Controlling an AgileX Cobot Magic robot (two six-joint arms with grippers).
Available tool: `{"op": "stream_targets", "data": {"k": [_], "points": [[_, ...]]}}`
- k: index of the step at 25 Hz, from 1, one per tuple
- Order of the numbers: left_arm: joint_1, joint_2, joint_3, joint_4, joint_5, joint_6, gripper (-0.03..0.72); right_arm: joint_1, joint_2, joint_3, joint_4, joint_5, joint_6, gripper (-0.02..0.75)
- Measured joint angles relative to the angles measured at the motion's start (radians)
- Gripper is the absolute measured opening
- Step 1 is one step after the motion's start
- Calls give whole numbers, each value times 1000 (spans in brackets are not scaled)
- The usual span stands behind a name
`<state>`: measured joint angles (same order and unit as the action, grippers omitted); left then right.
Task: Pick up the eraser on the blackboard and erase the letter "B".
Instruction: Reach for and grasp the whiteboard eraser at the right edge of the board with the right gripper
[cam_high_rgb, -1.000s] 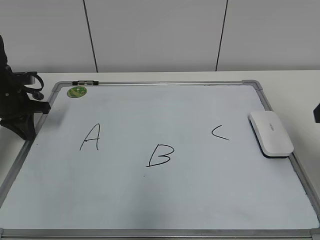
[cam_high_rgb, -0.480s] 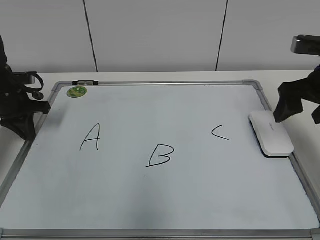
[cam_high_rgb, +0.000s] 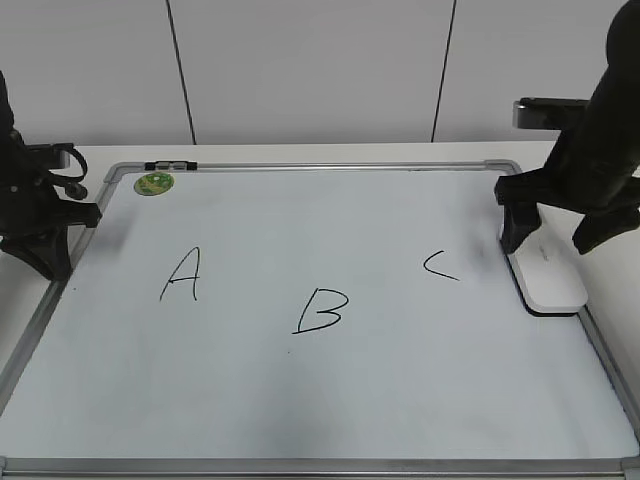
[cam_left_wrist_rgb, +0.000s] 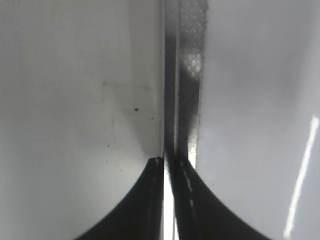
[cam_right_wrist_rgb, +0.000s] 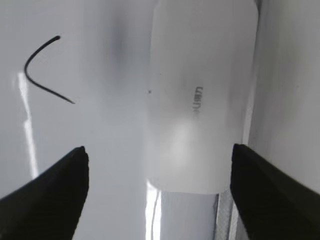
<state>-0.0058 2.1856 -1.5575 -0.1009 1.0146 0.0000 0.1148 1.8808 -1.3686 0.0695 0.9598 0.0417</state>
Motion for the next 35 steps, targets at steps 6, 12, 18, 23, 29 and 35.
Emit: {"op": "stream_targets", "data": {"k": [6, 12, 18, 23, 29, 35], "points": [[0, 0, 0, 0, 0, 0, 36, 2, 72, -57, -79, 38, 59, 659], [2, 0, 0, -2, 0, 0, 38, -3, 126, -100, -83, 63, 63, 649], [2, 0, 0, -2, 0, 0, 38, -47, 156, -104, -56, 69, 64, 638], [2, 0, 0, -2, 0, 0, 38, -59, 156, -106, -25, 62, 37, 629], [2, 0, 0, -4, 0, 0, 38, -59, 156, -106, 16, 48, -2, 629], [2, 0, 0, -4, 0, 0, 38, -59, 157, -106, 27, 32, -14, 629]]}}
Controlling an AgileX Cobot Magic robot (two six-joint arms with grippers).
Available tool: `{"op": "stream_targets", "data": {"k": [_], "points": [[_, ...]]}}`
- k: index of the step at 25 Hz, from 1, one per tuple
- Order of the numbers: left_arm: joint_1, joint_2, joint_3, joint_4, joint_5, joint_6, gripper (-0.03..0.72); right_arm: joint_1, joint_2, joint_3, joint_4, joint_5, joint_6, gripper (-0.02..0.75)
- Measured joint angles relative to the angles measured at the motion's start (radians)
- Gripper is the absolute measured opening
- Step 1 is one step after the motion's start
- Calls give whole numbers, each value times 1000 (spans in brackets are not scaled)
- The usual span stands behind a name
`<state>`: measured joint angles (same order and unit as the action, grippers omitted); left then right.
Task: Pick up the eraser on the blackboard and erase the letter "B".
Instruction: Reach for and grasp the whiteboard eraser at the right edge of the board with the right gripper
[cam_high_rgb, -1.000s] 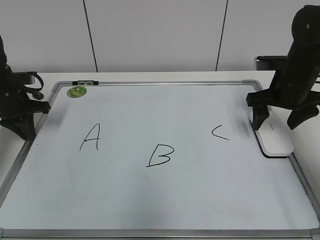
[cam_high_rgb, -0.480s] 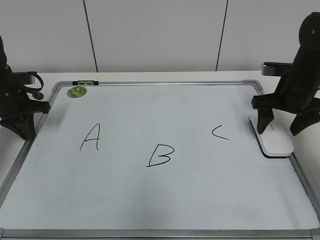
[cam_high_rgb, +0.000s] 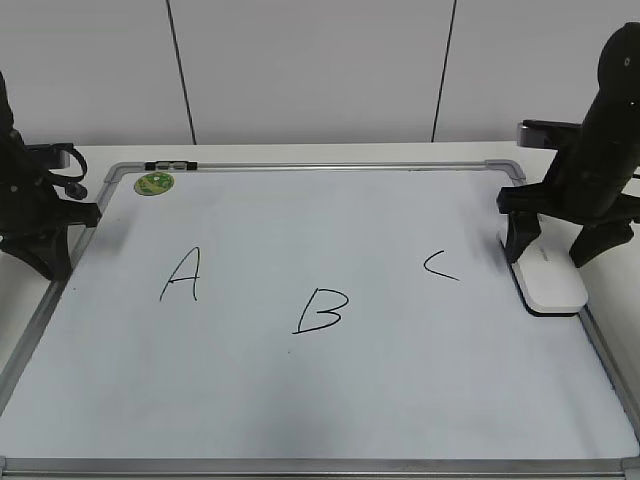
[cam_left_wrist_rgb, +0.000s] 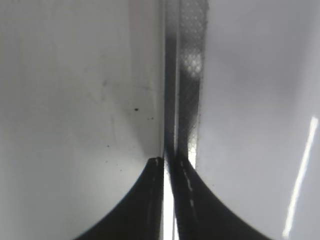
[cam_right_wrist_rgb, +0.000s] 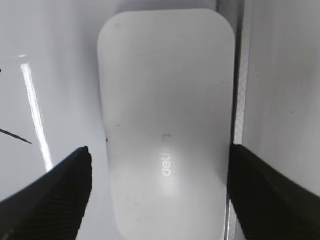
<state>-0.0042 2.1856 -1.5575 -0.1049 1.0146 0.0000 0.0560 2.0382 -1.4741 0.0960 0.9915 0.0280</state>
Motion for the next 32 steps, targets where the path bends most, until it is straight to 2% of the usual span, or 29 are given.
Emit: {"op": "stream_targets", "data": {"k": [14, 23, 32], "points": [[0, 0, 0, -2, 0, 0, 38, 10, 36, 0, -11, -4, -2, 619], [0, 0, 0, -3, 0, 0, 38, 10, 42, -7, -17, 3, -4, 533], [0, 0, 0, -8, 0, 0, 38, 11, 64, -68, -7, 53, -5, 529]]}}
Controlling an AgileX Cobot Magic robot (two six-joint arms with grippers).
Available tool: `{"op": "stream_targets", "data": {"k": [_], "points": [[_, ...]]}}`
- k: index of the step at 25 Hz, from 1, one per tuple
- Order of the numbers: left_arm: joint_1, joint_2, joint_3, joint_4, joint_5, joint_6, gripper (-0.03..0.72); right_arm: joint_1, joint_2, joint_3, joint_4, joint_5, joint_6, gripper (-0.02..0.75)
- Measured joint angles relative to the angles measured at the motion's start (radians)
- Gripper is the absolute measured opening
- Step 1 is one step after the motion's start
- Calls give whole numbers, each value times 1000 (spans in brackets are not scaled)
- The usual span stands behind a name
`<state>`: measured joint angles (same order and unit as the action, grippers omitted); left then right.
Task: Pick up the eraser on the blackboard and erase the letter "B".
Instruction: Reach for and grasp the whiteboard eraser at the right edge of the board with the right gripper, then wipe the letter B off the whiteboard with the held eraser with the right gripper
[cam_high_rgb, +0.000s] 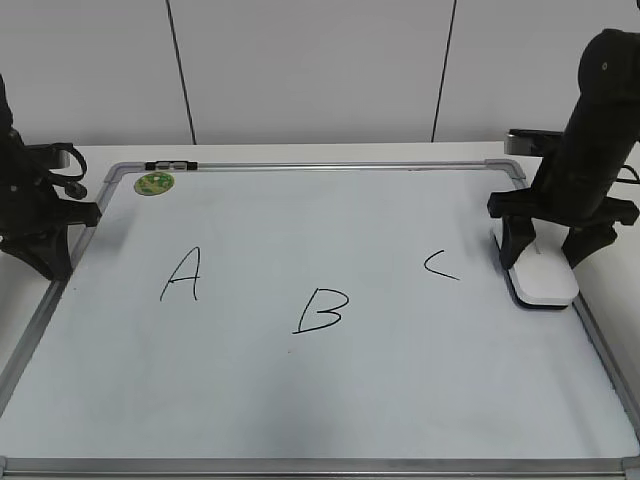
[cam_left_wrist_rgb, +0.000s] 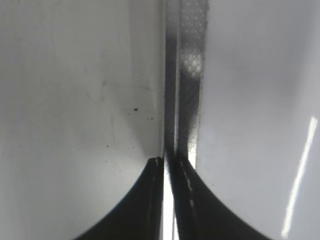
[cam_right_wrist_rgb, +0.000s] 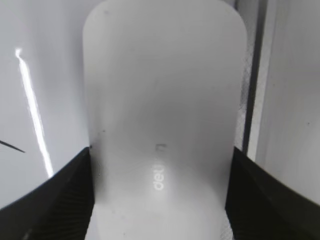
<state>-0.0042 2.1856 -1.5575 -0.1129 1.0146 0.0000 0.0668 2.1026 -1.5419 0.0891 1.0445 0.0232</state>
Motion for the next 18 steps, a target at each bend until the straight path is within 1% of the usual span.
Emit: {"op": "stream_targets", "data": {"k": [4, 6, 8, 9, 12, 14, 18], "points": [[4, 0, 0, -6, 0, 0, 38, 0, 2, -56, 34, 85, -2, 529], [4, 0, 0, -7, 0, 0, 38, 0, 2, -102, 100, 139, -33, 529], [4, 0, 0, -8, 0, 0, 38, 8, 2, -131, 184, 156, -101, 529], [5, 0, 0, -8, 0, 0, 39, 18, 2, -144, 207, 157, -122, 528], [5, 0, 0, -11, 0, 0, 39, 75, 2, -165, 202, 161, -138, 528], [5, 0, 0, -11, 0, 0, 38, 140, 2, -173, 190, 165, -138, 528], [5, 0, 0, -13, 0, 0, 39, 244, 2, -173, 179, 165, -138, 528]]}}
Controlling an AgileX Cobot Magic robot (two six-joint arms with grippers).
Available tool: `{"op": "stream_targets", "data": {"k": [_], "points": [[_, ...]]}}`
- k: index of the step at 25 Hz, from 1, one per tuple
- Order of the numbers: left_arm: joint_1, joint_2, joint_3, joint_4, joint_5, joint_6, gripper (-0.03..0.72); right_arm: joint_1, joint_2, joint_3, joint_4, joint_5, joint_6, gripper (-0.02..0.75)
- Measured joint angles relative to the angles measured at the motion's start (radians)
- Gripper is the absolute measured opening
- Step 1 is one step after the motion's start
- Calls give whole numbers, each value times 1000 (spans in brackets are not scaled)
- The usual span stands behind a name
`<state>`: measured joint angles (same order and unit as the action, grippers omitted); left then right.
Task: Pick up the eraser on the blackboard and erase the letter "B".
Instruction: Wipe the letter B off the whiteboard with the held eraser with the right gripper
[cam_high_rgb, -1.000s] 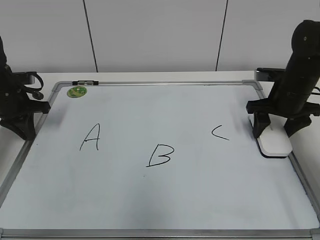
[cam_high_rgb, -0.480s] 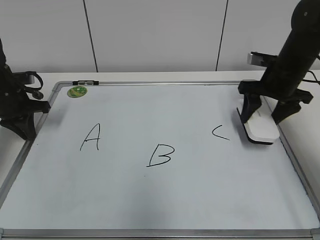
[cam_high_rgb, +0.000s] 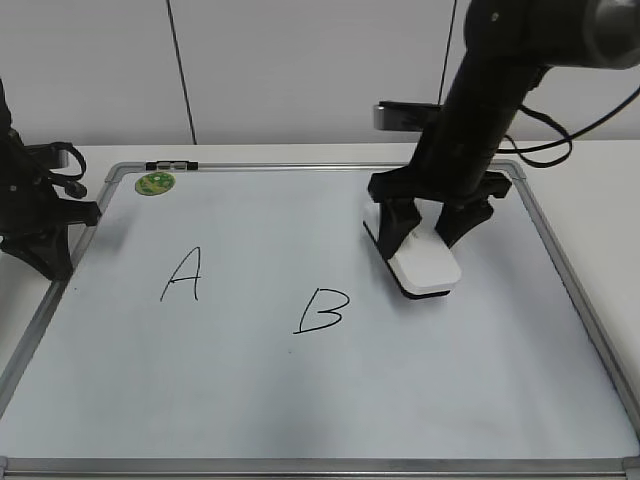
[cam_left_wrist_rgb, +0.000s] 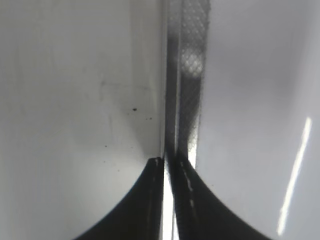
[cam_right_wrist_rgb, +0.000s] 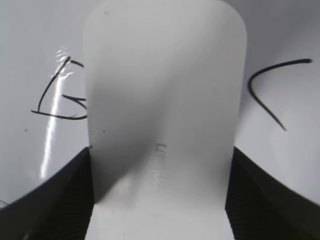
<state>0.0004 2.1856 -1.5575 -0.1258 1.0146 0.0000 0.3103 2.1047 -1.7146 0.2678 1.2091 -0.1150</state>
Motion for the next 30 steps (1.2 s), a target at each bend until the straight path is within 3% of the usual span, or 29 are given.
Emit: {"op": "stream_targets", "data": {"k": [6, 12, 30], "points": [[0, 0, 0, -2, 0, 0, 41, 132, 9, 0, -82, 3, 44, 528], [0, 0, 0, -5, 0, 0, 41, 205, 54, 0, -138, 3, 98, 528], [0, 0, 0, -12, 0, 0, 45, 256, 137, -44, -205, 7, 166, 528]]}}
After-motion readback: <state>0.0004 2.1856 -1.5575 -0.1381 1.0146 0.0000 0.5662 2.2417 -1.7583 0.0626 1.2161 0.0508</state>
